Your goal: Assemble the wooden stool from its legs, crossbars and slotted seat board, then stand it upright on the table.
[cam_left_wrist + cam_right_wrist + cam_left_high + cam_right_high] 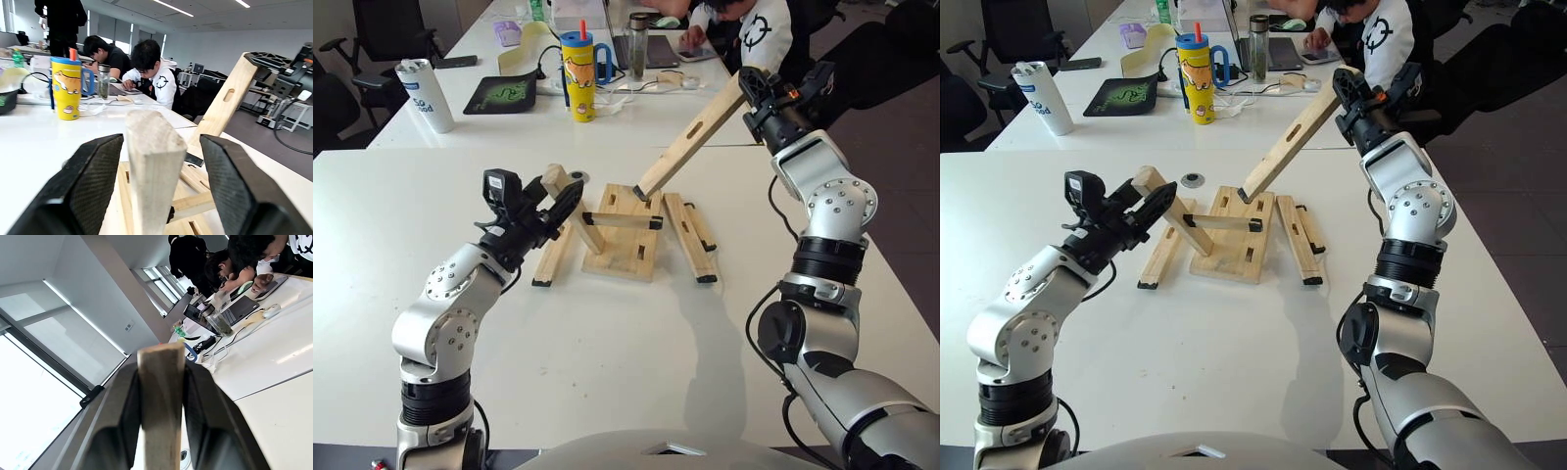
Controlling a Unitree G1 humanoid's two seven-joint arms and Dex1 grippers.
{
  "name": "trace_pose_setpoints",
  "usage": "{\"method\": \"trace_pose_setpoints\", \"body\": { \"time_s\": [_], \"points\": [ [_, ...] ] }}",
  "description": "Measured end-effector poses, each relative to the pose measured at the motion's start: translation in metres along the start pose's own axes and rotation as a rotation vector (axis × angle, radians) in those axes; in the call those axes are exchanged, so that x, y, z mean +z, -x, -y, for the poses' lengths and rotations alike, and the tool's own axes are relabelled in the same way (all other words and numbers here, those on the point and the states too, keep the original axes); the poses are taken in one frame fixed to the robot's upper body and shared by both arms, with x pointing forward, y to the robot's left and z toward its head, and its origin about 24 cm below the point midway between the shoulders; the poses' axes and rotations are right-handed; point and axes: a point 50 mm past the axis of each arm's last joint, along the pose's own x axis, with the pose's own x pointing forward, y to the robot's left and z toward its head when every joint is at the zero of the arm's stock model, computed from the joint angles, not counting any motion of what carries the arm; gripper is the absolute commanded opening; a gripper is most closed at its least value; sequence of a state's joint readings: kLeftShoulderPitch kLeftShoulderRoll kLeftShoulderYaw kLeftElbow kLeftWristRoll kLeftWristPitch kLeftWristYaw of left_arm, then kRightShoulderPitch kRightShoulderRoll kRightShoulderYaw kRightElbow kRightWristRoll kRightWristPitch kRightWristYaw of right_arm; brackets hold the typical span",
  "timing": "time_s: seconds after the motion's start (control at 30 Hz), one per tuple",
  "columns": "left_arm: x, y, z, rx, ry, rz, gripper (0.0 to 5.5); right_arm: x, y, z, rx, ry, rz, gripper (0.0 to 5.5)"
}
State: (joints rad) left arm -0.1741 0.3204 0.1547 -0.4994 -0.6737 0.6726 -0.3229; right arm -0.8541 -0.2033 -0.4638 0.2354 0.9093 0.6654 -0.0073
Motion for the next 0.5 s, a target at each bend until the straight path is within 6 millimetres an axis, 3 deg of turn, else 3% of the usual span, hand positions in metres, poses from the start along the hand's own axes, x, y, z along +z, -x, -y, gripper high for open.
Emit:
{"method": "trace_pose_setpoints", "body": {
  "time_s": [0.17, 0.3, 0.5],
  "points": [
    [-0.015, -0.004, -0.006, -0.048, 0.059, -0.059, 2.88, 0.0, 0.0, 0.0, -0.002, 0.004, 0.0, 1.04],
    [-0.018, -0.014, 0.001, -0.035, 0.089, -0.044, 2.88, -0.003, 0.005, -0.001, -0.044, 0.152, 0.0, 1.04],
    [-0.027, -0.026, 0.023, -0.036, 0.171, -0.028, 2.88, -0.03, 0.039, 0.018, -0.194, 0.228, -0.013, 1.04]
  ]
}}
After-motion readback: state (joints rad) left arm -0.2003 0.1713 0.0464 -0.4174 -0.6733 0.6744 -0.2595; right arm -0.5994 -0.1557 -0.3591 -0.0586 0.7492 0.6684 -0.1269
